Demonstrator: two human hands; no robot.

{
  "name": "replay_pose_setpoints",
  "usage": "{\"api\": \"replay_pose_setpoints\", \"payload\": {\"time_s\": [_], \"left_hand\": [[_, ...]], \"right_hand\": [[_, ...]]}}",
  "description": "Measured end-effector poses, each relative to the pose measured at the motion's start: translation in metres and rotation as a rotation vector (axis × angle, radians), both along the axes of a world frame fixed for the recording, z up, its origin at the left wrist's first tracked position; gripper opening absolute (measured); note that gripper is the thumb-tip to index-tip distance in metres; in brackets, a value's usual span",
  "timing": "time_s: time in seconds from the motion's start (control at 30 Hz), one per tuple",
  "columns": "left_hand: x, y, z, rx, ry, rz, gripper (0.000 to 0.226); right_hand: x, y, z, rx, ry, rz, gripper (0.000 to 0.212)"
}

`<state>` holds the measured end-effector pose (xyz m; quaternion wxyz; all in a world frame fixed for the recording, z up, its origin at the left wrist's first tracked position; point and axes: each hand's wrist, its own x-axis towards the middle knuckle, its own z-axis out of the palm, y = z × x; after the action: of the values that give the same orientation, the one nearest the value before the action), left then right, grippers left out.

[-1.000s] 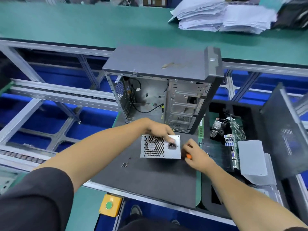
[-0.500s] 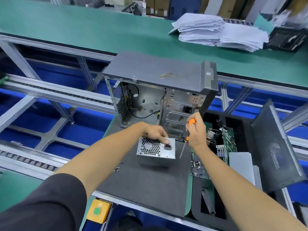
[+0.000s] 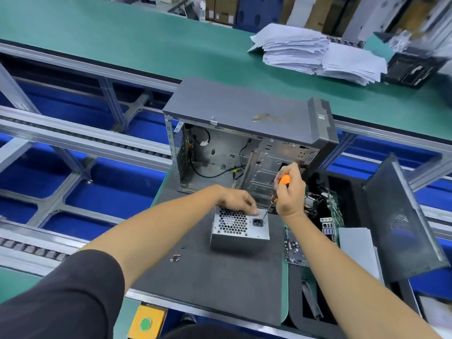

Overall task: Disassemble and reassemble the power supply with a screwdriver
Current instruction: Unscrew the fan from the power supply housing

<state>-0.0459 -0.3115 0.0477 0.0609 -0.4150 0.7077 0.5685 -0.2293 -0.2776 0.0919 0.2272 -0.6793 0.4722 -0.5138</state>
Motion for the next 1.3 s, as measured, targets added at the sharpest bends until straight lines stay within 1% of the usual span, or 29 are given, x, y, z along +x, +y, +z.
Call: {"api": "replay_pose_setpoints", "payload": {"time_s": [0.07,0.13,0.2,0.3,0.37,0.47,0.53,0.57,0.67,0.7,0.77,0.8,0.9,0.97,1.03,1.1,1.17,1.23,1.3], "left_hand": [[0.003,0.000,0.000,0.004,0.014,0.007,0.020],[0.008,0.002,0.005,-0.013,0.029,0.016,0.031],[0.017,0.005,0.013,-0.069,0.030,0.038,0.042],[0.043,0.012,0.022,-0.145,0.038,0.120,0.049],[0.068,0.018,0.022,-0.229,0.042,0.232,0.045],[0.106,0.037,0.011,-0.361,0.038,0.472,0.039],[0.129,0.056,-0.002,-0.361,0.001,0.550,0.035],[0.141,0.067,-0.009,-0.339,-0.043,0.524,0.032],[0.168,0.109,-0.034,-0.214,-0.177,0.308,0.025],[0.173,0.123,-0.041,-0.171,-0.184,0.257,0.027],[0.179,0.145,-0.053,-0.148,-0.184,0.204,0.032],[0.181,0.153,-0.058,-0.165,-0.185,0.199,0.032],[0.184,0.165,-0.069,-0.271,-0.171,0.219,0.027],[0.184,0.168,-0.072,-0.331,-0.152,0.254,0.026],[0.183,0.169,-0.073,-0.380,-0.147,0.240,0.022],[0.182,0.169,-0.075,-0.412,-0.143,0.194,0.015],[0.184,0.169,-0.077,-0.422,-0.164,0.155,0.012],[0.186,0.171,-0.078,-0.428,-0.174,0.130,0.011],[0.188,0.171,-0.079,-0.430,-0.162,0.141,0.011]], "right_hand": [[0.000,0.000,0.002,-0.014,-0.002,-0.008,0.027],[0.002,-0.001,0.006,-0.015,-0.027,-0.008,0.027],[0.005,-0.003,0.009,-0.024,-0.037,-0.005,0.027],[0.014,-0.004,0.012,-0.013,-0.015,0.017,0.027],[0.023,-0.003,0.013,0.010,-0.018,0.040,0.029],[0.038,-0.001,0.019,-0.001,-0.005,0.077,0.034],[0.046,0.000,0.021,0.004,0.004,0.096,0.035],[0.050,0.000,0.022,0.010,-0.003,0.106,0.036],[0.058,0.000,0.018,0.018,-0.002,0.158,0.032],[0.061,0.000,0.017,0.015,-0.001,0.173,0.032],[0.064,0.001,0.015,0.009,-0.005,0.191,0.035],[0.065,0.001,0.014,0.012,-0.004,0.197,0.036],[0.067,0.002,0.009,0.035,0.020,0.197,0.027],[0.067,0.001,0.007,0.042,0.026,0.194,0.025],[0.066,-0.001,0.006,0.044,0.025,0.191,0.024],[0.066,-0.003,0.007,0.050,0.027,0.189,0.026],[0.066,-0.004,0.009,0.050,0.036,0.181,0.033],[0.066,-0.006,0.009,0.046,0.054,0.168,0.038],[0.066,-0.008,0.008,0.047,0.064,0.164,0.038]]}}
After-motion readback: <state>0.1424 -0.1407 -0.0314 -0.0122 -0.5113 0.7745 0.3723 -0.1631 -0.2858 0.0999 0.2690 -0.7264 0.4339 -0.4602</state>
